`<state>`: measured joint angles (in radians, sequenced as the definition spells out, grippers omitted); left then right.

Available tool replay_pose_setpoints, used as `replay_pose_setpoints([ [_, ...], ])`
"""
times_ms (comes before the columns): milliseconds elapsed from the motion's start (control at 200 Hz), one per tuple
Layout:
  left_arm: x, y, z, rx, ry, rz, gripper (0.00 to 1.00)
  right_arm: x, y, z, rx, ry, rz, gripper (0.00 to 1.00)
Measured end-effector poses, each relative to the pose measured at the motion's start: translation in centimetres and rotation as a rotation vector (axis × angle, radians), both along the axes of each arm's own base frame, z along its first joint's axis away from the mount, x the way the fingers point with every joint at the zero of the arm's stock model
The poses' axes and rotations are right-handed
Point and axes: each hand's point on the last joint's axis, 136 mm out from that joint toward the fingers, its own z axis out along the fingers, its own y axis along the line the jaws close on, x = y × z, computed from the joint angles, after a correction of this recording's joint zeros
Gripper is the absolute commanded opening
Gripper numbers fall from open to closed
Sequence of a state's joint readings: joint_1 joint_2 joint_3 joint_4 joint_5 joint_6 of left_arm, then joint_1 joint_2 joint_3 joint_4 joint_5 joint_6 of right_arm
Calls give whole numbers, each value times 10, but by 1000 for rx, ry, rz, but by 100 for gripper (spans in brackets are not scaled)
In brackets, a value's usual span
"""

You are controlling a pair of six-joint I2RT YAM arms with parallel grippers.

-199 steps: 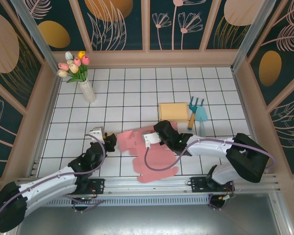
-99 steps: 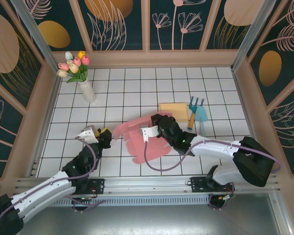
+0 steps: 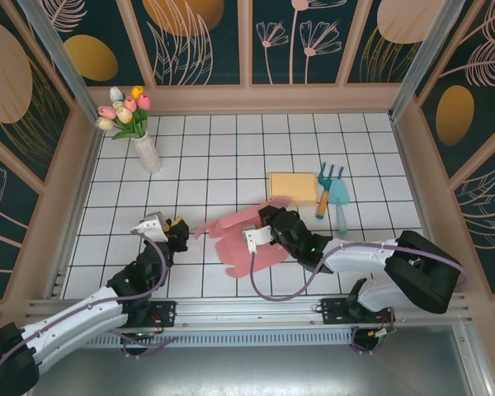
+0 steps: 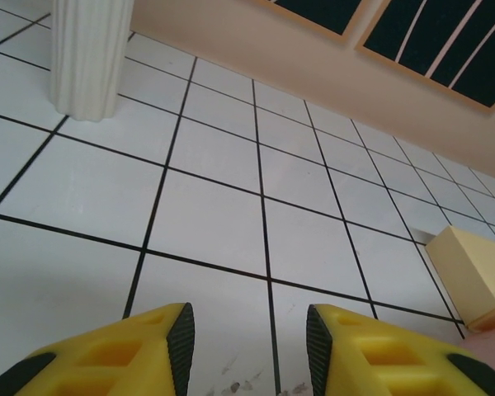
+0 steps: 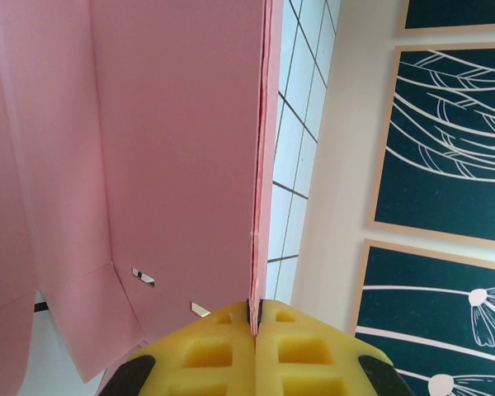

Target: Fold the paper box

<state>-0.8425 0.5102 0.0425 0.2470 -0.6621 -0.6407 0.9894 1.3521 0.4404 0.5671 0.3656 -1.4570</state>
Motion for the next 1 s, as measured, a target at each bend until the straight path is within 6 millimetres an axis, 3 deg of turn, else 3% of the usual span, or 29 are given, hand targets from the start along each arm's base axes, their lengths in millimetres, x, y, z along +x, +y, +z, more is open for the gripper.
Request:
replay_pose_setpoints([
  [295, -2, -11, -26, 42, 84, -52, 42, 12, 12, 3, -17, 46, -10, 0],
  [530, -1, -13, -25, 37, 85, -57, 42, 28, 12, 2, -15, 81, -13, 0],
  [1001, -7, -52, -36, 13, 110, -263, 45, 33, 12, -2, 2, 77, -13, 0],
])
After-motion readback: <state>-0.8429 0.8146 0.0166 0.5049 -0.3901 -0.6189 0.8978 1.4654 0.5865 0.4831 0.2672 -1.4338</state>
